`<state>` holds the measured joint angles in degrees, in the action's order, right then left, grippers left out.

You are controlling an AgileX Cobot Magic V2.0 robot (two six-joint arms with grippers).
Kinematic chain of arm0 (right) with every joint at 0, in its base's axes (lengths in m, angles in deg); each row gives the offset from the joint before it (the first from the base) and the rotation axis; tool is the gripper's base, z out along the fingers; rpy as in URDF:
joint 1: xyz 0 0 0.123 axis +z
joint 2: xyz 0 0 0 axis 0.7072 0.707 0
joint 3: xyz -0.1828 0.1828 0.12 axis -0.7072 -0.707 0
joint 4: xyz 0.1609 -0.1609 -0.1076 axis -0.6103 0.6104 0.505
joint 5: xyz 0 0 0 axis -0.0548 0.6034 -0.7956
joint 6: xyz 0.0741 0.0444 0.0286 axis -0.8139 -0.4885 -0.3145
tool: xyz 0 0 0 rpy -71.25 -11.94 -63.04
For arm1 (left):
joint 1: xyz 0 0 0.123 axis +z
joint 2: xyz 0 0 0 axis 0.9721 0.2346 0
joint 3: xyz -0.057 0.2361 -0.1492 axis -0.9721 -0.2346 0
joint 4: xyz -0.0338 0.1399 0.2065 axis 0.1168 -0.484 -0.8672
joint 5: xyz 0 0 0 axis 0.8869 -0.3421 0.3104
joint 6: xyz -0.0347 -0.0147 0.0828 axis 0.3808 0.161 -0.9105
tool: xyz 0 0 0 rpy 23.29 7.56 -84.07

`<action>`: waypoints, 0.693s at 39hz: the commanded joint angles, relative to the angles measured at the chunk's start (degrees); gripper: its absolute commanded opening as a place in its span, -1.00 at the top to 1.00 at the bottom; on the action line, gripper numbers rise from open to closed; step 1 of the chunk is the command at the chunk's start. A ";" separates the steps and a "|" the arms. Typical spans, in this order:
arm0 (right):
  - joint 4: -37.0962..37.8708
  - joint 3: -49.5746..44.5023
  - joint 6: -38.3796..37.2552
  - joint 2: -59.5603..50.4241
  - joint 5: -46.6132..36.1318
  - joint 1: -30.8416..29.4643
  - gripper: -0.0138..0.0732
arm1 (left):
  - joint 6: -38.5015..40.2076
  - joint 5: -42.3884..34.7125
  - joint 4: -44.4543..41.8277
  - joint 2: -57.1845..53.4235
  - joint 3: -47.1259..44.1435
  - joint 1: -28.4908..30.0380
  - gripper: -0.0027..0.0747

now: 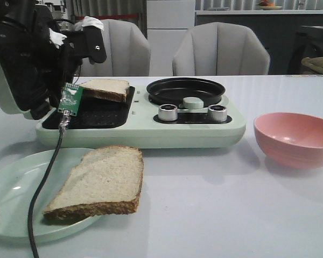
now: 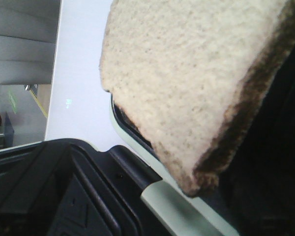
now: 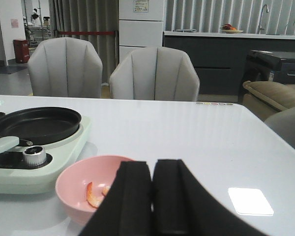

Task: Make breakfast with bread and shrimp
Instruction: 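Lower the bread slice onto the waffle plate and release with left gripper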

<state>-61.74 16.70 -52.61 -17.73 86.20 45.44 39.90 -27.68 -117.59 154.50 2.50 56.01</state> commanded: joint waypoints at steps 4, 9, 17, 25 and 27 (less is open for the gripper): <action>0.67 0.94 0.09 -1.23 -4.93 -0.32 0.35 | 0.69 1.36 13.44 -6.11 0.18 -1.94 -0.86; 0.67 0.94 0.09 -1.23 -4.93 -0.32 0.35 | -0.43 5.61 19.69 -7.94 0.18 -3.24 -0.86; 0.67 0.94 0.09 -1.23 -4.93 -0.32 0.35 | -3.46 10.19 29.86 -13.14 0.18 -5.58 -0.86; 0.67 0.94 0.09 -1.23 -4.93 -0.32 0.35 | -4.23 11.28 38.89 -21.66 0.18 -7.88 -0.86; 0.67 0.94 0.09 -1.23 -4.93 -0.32 0.35 | -4.41 11.92 41.12 -24.20 0.18 -8.18 -0.86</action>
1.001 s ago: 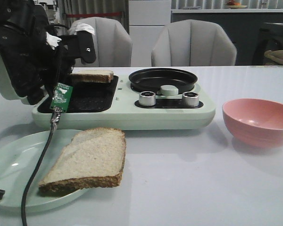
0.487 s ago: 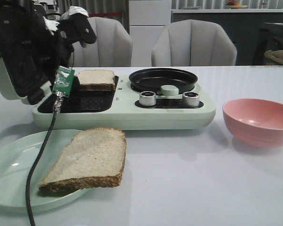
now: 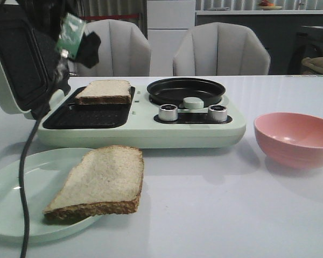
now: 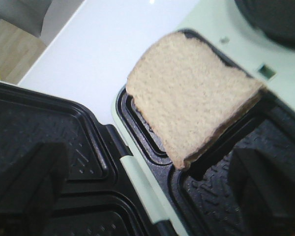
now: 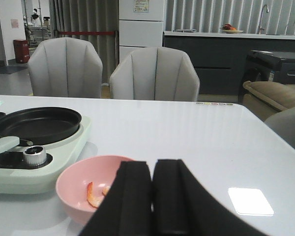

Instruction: Make breakfast with bread and shrimp

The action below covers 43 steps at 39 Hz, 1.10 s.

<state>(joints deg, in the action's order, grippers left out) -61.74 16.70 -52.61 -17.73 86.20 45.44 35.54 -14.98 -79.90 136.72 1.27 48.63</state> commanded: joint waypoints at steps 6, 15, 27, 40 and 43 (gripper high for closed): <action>0.67 0.94 0.09 -1.23 -4.93 -0.32 0.35 | -6.28 -0.42 12.04 -14.88 -1.47 -0.80 -0.86; 0.67 0.94 0.09 -1.23 -4.93 -0.32 0.35 | -18.69 -0.08 30.85 -30.57 -10.76 2.21 -0.86; 0.67 0.94 0.09 -1.23 -4.93 -0.32 0.35 | -23.35 5.06 44.79 -48.66 -24.63 6.78 -0.86; 0.67 0.94 0.09 -1.23 -4.93 -0.32 0.35 | -23.35 3.82 54.79 -69.06 -39.72 6.78 -0.86; 0.67 0.94 0.09 -1.23 -4.93 -0.32 0.35 | -23.35 3.48 56.05 -73.03 -43.19 6.78 -0.86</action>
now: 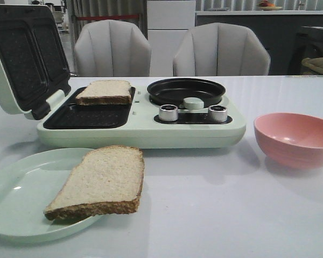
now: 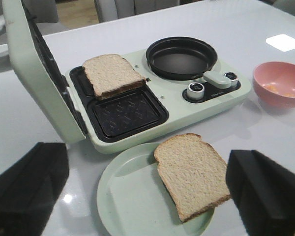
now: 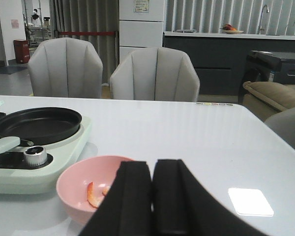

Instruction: Make breakfast with bread and shrimp

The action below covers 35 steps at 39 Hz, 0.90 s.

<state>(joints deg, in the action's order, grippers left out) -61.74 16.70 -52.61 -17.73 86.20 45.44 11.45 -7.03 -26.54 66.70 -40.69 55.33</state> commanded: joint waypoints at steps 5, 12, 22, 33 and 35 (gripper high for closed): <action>0.67 0.94 0.09 -1.23 -4.93 -0.32 0.35 | 0.75 -4.08 3.13 -9.28 -6.41 -0.04 -0.86; 0.67 0.94 0.09 -1.23 -4.93 -0.32 0.35 | 0.75 -6.64 3.23 -15.41 -10.12 -1.59 -0.86; 0.67 0.94 0.09 -1.23 -4.93 -0.32 0.35 | 0.75 -7.50 3.23 -17.45 -10.22 -2.52 -0.86; 0.52 1.00 0.09 -1.23 -9.47 -0.32 0.35 | 0.75 -7.83 3.23 -17.45 -10.22 -4.21 -0.86; -0.26 1.34 -0.37 -1.23 -12.88 -0.22 0.35 | 0.75 -7.83 3.23 -17.45 -10.22 -4.21 -0.86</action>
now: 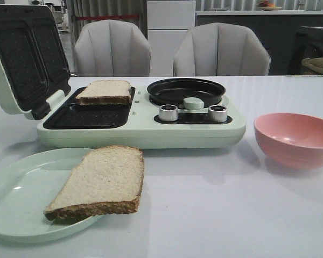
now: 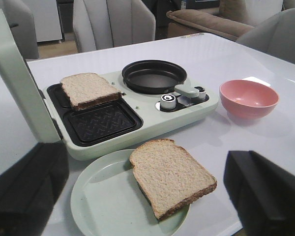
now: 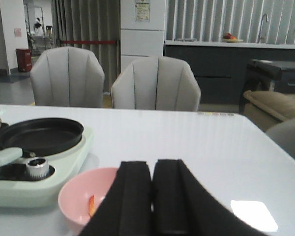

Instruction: Make breakfast with bread and shrimp

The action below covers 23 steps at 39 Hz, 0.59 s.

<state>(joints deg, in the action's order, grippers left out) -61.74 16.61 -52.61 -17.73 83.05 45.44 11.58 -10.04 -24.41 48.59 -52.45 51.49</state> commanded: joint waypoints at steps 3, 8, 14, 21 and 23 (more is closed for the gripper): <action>-0.18 3.25 -0.37 -1.13 -10.88 -0.19 0.35 | 0.62 -4.82 0.99 0.66 1.53 -0.38 -0.86; -0.18 11.40 -0.37 2.20 1.55 0.15 0.35 | 0.62 -4.82 0.85 0.66 1.53 -0.38 -0.86; -0.23 21.68 -0.37 10.23 17.56 0.29 0.35 | 0.62 -5.42 0.59 0.66 1.53 -0.38 -0.86; -0.23 24.27 -0.37 15.39 21.24 0.29 0.35 | 0.62 -5.51 0.49 0.66 1.53 -0.38 -0.86; -0.23 24.27 -0.37 16.00 20.30 0.29 0.35 | 0.62 -5.51 0.49 0.66 1.53 -0.38 -0.86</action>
<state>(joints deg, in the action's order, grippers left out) -62.31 38.68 -53.16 -3.68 107.50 45.76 11.58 -10.41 -24.51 48.59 -52.45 51.49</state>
